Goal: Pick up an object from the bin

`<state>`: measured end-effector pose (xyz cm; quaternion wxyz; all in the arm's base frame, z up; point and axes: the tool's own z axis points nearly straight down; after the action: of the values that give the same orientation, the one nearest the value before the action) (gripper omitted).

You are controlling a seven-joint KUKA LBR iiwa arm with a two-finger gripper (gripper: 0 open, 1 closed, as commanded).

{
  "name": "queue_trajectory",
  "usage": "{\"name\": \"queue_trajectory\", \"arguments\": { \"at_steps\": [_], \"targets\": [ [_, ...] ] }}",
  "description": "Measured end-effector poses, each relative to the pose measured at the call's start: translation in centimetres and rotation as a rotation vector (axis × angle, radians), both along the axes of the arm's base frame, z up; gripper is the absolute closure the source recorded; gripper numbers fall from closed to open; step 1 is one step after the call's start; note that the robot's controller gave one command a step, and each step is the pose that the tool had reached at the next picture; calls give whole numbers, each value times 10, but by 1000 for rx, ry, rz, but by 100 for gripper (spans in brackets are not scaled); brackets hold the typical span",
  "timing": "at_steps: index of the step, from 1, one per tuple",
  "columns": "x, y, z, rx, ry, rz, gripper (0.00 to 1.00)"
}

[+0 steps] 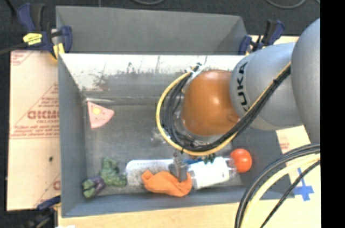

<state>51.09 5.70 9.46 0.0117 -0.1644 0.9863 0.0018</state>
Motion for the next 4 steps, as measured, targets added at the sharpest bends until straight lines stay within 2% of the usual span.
{"name": "queue_trajectory", "arguments": {
  "at_steps": [1, 2, 3, 4],
  "targets": [
    [-9, -3, 35, -3, 12, 41, 0],
    [-9, -3, 76, -3, 0, 37, 0],
    [-17, -8, 47, -2, -6, 69, 0],
    [-24, -12, 7, -5, -13, 224, 100]
  ]
}}
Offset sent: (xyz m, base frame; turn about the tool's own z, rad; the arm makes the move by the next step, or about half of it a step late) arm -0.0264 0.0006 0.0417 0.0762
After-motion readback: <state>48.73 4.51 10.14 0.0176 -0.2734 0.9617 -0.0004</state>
